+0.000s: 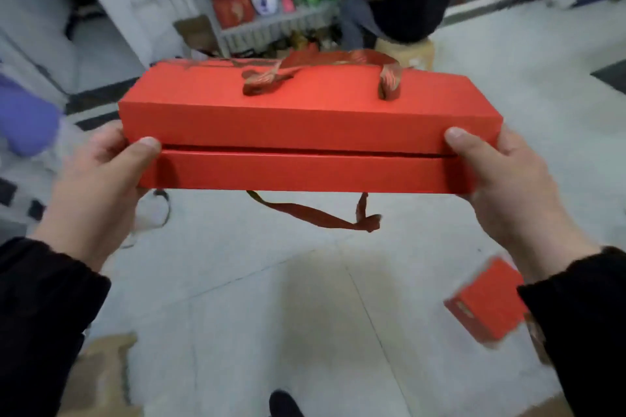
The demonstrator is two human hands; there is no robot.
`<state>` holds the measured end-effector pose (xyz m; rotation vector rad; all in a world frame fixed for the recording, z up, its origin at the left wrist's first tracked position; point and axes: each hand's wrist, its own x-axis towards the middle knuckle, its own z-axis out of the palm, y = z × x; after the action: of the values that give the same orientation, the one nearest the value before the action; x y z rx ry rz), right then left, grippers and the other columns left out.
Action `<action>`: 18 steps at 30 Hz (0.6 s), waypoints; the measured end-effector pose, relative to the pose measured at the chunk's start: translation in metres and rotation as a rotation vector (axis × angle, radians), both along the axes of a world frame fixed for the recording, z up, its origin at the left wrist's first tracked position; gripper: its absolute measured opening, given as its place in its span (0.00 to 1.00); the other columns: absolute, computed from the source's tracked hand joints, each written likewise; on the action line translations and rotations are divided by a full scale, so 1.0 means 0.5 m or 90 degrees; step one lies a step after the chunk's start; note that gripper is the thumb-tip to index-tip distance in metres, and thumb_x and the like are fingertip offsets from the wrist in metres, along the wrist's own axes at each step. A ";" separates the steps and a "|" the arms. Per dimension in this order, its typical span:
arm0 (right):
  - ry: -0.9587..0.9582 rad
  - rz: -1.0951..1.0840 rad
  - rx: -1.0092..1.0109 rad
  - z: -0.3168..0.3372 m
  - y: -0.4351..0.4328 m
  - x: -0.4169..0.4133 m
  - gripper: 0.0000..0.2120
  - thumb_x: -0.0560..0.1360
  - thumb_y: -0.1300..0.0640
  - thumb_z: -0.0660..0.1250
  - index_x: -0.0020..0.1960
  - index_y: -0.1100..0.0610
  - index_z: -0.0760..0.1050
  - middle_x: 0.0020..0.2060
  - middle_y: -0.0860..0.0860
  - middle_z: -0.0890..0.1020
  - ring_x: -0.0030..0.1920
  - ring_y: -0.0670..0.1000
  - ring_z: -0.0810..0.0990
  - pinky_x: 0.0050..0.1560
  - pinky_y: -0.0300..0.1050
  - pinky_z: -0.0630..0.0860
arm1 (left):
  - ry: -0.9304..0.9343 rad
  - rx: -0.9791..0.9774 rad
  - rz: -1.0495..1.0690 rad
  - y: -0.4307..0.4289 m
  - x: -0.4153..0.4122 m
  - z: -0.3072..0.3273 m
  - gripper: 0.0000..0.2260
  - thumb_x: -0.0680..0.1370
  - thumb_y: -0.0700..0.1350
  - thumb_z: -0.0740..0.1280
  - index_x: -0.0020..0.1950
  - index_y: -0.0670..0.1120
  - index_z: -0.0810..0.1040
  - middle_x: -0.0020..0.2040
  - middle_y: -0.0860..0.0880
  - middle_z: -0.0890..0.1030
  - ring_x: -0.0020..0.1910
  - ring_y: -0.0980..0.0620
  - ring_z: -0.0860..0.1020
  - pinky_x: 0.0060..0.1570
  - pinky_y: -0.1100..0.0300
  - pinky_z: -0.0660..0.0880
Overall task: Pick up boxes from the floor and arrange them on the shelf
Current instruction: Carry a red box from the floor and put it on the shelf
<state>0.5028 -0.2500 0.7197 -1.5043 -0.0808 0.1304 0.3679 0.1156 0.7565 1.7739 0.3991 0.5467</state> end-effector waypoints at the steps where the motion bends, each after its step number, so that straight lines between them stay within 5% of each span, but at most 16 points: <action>1: -0.021 0.055 0.001 0.029 0.064 0.002 0.09 0.79 0.54 0.70 0.59 0.48 0.81 0.57 0.49 0.86 0.58 0.51 0.85 0.61 0.63 0.81 | -0.013 -0.003 0.042 0.044 -0.057 0.015 0.15 0.79 0.42 0.62 0.49 0.59 0.85 0.43 0.61 0.84 0.42 0.62 0.80 0.42 0.65 0.79; 4: -0.058 0.204 0.014 0.106 0.275 -0.013 0.14 0.73 0.49 0.75 0.58 0.47 0.82 0.56 0.47 0.86 0.56 0.50 0.85 0.58 0.60 0.81 | -0.039 -0.031 0.180 0.167 -0.238 0.044 0.12 0.79 0.40 0.63 0.52 0.52 0.85 0.48 0.55 0.85 0.50 0.55 0.80 0.54 0.58 0.79; 8: -0.084 0.397 0.039 0.177 0.548 -0.089 0.22 0.59 0.40 0.77 0.52 0.44 0.85 0.46 0.42 0.87 0.46 0.43 0.84 0.48 0.48 0.82 | -0.052 -0.008 0.372 0.256 -0.468 0.076 0.09 0.79 0.41 0.63 0.52 0.49 0.82 0.46 0.52 0.82 0.46 0.56 0.77 0.50 0.60 0.77; 12: -0.093 0.543 0.059 0.192 0.776 -0.188 0.20 0.63 0.43 0.80 0.53 0.47 0.84 0.46 0.42 0.86 0.43 0.43 0.83 0.39 0.40 0.80 | -0.047 0.037 0.568 0.276 -0.666 0.096 0.08 0.83 0.40 0.62 0.53 0.48 0.81 0.43 0.50 0.78 0.37 0.61 0.76 0.43 0.64 0.75; 15: -0.085 0.661 0.086 0.196 0.903 -0.271 0.10 0.72 0.50 0.75 0.53 0.47 0.84 0.45 0.43 0.86 0.43 0.43 0.82 0.45 0.45 0.80 | -0.061 0.019 0.685 0.252 -0.781 0.110 0.08 0.78 0.48 0.65 0.50 0.52 0.84 0.42 0.54 0.80 0.41 0.57 0.75 0.46 0.56 0.73; 18: -0.088 0.793 0.098 0.198 0.998 -0.350 0.21 0.63 0.42 0.76 0.55 0.45 0.85 0.51 0.46 0.86 0.50 0.47 0.83 0.56 0.53 0.80 | -0.096 0.027 0.799 0.205 -0.862 0.115 0.08 0.75 0.51 0.66 0.50 0.52 0.84 0.45 0.51 0.82 0.46 0.49 0.76 0.47 0.54 0.74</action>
<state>0.3278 0.2490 0.8186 -1.1156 -1.1081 0.9843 -0.0632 0.2179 0.8139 1.3277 1.4076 1.5359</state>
